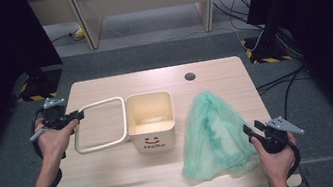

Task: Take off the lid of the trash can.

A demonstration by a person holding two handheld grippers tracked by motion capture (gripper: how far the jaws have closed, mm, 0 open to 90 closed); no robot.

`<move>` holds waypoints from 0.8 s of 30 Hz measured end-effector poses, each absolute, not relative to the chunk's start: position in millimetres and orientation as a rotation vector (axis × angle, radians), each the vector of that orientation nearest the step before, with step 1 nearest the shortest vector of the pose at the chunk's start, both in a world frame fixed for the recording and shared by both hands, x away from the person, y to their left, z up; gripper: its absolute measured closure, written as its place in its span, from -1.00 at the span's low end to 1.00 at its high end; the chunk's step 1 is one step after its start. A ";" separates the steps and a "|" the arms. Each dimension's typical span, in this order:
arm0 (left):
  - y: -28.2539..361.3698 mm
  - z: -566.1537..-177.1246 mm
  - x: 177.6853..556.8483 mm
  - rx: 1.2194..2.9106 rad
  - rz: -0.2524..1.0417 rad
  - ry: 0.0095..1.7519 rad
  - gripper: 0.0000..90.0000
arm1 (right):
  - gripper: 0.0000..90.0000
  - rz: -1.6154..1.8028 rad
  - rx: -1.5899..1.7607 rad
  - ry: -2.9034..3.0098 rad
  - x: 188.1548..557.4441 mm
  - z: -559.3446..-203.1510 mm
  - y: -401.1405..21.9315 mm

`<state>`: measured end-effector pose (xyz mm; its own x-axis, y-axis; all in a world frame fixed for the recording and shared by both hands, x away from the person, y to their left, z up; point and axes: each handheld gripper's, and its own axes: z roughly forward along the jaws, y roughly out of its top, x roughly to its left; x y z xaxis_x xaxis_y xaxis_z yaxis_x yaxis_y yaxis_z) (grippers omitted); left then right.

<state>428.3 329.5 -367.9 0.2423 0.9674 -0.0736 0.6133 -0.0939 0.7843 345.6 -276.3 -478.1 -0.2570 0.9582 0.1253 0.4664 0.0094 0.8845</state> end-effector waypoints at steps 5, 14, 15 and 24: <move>332.7 -369.8 427.3 1.796 0.625 1.460 0.71 | 0.11 1.200 1.462 1.758 345.5 -478.0 -276.4; 337.9 -372.2 425.1 1.791 0.629 1.464 0.71 | 0.11 1.200 1.462 1.759 345.5 -478.0 -276.2; 338.4 -372.2 425.0 1.791 0.630 1.465 0.71 | 0.11 1.199 1.461 1.760 345.6 -478.0 -276.2; 344.3 -373.9 423.1 1.785 0.633 1.473 0.71 | 0.11 1.198 1.462 1.760 345.6 -478.0 -276.1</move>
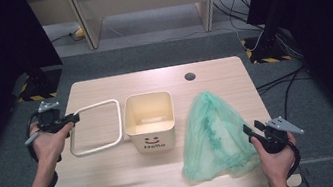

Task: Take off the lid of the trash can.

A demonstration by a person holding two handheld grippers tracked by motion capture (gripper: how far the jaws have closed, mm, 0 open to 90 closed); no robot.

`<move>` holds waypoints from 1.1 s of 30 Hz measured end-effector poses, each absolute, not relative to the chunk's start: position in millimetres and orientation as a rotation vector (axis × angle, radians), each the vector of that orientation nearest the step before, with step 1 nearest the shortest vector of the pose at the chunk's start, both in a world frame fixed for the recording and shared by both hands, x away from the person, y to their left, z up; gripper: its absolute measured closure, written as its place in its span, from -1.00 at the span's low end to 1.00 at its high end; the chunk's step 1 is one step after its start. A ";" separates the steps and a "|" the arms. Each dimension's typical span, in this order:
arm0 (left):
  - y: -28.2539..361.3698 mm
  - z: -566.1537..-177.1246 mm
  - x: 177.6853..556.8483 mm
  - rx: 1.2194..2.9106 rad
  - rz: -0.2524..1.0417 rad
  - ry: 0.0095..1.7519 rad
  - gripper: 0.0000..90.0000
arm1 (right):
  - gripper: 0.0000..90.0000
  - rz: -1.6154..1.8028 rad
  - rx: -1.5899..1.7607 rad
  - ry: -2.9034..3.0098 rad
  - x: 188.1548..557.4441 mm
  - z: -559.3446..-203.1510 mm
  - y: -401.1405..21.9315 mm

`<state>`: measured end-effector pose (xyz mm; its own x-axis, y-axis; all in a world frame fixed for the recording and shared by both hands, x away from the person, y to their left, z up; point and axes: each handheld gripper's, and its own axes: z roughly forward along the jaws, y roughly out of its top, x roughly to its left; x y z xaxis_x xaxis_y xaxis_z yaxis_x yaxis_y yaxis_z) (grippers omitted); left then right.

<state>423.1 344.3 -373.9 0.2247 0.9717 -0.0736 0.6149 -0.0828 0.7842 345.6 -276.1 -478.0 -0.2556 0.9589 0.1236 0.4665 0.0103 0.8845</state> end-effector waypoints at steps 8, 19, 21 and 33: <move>351.8 -376.6 420.7 1.782 0.635 1.485 0.71 | 0.11 1.198 1.463 1.758 345.5 -478.0 -276.3; 357.3 -378.9 419.0 1.778 0.637 1.491 0.71 | 0.11 1.198 1.466 1.756 345.3 -478.0 -276.5; 358.6 -379.9 418.5 1.779 0.637 1.493 0.71 | 0.11 1.200 1.469 1.755 345.1 -478.0 -276.5; 365.4 -384.7 415.5 1.782 0.638 1.497 0.71 | 0.11 1.200 1.467 1.755 345.1 -478.0 -276.6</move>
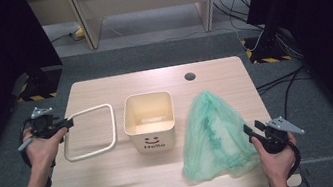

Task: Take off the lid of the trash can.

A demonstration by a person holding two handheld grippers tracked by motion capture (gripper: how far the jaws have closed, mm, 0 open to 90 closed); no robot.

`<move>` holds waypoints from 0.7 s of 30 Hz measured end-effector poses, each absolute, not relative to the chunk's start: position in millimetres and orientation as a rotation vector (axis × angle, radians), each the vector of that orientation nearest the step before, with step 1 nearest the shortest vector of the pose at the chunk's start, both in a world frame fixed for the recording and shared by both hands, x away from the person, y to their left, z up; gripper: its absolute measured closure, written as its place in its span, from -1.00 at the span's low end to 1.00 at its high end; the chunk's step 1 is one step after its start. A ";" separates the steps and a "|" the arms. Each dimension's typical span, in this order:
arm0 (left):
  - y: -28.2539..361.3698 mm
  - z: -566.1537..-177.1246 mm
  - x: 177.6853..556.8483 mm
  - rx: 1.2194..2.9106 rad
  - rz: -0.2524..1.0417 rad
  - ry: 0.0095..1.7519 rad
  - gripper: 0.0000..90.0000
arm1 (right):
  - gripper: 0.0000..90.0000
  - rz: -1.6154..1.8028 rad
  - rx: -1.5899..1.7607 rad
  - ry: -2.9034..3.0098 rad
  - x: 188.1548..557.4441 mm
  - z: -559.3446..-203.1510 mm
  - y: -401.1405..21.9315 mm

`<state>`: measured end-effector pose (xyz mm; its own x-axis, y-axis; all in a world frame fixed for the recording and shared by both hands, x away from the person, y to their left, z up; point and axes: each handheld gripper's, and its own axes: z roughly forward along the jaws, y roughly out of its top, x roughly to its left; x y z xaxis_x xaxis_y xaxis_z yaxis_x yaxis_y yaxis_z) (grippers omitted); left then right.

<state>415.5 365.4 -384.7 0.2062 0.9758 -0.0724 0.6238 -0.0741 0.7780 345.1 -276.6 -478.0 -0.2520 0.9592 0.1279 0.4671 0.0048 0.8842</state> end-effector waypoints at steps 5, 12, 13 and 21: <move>368.0 -386.6 414.7 1.783 0.640 1.498 0.71 | 0.11 1.199 1.466 1.754 345.0 -477.9 -276.7; 372.5 -391.6 412.3 1.788 0.641 1.498 0.71 | 0.11 1.197 1.466 1.756 345.1 -478.0 -276.6; 373.4 -392.3 411.9 1.790 0.640 1.500 0.71 | 0.11 1.197 1.465 1.756 345.0 -477.9 -276.6; 378.3 -396.8 409.4 1.795 0.647 1.502 0.71 | 0.11 1.196 1.462 1.758 345.0 -477.7 -276.4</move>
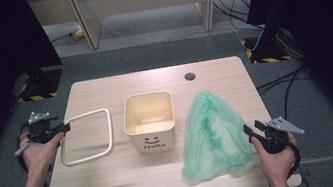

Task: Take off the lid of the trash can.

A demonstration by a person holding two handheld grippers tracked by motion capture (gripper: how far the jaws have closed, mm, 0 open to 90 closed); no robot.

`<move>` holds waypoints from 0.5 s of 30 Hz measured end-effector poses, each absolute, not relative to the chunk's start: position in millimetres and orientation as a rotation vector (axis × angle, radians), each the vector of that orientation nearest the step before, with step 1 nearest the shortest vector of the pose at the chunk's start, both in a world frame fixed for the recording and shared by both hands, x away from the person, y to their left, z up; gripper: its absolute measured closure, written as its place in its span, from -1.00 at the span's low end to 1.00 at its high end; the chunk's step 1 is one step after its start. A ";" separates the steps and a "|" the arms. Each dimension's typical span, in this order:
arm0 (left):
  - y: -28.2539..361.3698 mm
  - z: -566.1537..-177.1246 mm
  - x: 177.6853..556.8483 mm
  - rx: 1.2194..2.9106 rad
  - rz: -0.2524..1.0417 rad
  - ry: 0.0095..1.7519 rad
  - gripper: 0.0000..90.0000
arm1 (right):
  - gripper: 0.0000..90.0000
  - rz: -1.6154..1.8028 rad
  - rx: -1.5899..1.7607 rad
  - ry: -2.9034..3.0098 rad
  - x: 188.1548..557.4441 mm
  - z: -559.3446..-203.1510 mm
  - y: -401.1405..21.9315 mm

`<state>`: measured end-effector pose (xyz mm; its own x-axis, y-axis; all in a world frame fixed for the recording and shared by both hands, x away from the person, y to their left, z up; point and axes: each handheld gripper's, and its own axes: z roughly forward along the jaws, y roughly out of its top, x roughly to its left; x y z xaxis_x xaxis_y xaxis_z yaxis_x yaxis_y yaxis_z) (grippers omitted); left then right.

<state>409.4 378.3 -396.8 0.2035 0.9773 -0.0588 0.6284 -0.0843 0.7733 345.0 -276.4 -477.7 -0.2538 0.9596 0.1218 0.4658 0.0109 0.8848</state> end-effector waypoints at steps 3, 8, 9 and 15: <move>379.6 -399.3 408.9 1.793 0.645 1.506 0.71 | 0.11 1.195 1.462 1.758 344.9 -477.8 -276.5; 380.9 -402.3 408.5 1.798 0.643 1.509 0.71 | 0.11 1.196 1.463 1.758 344.9 -477.8 -276.4; 381.4 -402.5 408.2 1.804 0.642 1.508 0.71 | 0.11 1.195 1.462 1.758 344.9 -477.8 -276.4; 384.2 -406.4 407.8 1.809 0.642 1.512 0.71 | 0.11 1.195 1.462 1.758 344.9 -477.8 -276.4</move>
<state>407.8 384.2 -406.4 0.2022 0.9778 -0.0547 0.6399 -0.0896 0.7632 344.9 -276.4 -477.8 -0.2538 0.9596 0.1215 0.4663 0.0113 0.8846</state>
